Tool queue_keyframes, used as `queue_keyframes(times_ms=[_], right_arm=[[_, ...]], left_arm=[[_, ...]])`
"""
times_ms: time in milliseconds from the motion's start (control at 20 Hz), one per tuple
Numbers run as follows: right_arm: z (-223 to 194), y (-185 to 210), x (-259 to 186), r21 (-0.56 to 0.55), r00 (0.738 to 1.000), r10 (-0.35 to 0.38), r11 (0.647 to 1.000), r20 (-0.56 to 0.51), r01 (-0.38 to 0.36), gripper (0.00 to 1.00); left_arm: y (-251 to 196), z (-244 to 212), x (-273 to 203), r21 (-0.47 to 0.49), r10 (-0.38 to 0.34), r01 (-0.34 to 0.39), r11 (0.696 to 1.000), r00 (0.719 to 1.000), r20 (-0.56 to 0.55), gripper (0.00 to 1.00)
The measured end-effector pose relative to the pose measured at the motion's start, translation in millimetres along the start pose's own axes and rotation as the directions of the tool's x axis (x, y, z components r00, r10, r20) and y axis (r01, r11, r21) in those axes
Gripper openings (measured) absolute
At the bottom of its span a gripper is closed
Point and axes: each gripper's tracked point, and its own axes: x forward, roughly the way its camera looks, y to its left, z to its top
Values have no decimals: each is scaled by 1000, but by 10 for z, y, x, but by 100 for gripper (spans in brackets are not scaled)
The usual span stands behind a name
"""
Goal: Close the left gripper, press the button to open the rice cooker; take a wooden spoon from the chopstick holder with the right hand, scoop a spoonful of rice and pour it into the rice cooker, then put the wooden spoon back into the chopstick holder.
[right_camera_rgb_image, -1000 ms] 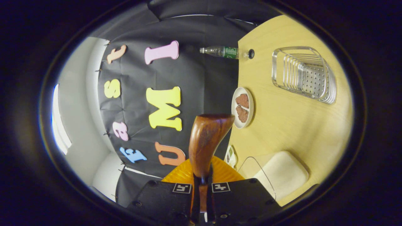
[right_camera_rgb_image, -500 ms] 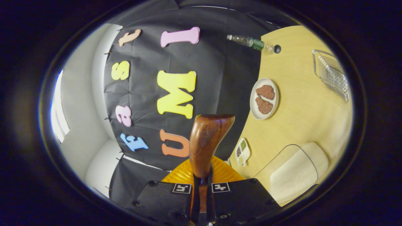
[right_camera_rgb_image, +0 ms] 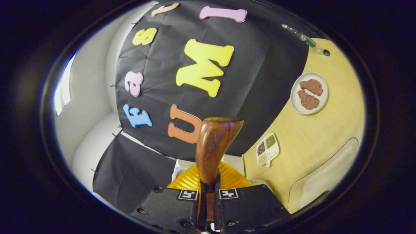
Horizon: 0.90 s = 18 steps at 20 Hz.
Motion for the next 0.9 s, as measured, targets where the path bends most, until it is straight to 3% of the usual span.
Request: queue_keyframes(times_ms=[150,350,550,900], right_arm=[[-226,53,263,-35,999,-22,999,-36,21,10],[-465,114,586,-200,997,-67,978,-49,56,10],[-626,81,890,-407,995,-85,912,-51,57,11],[-844,70,1051,-570,993,-108,819,-43,65,11]], left_arm=[[11,-69,16,-30,-27,27,999,999,-22,94],[148,-174,79,-31,4,-6,1000,999,-54,94],[141,-260,128,-29,6,-9,1000,997,-81,94],[214,-242,86,-29,5,-7,1000,997,-74,94]])
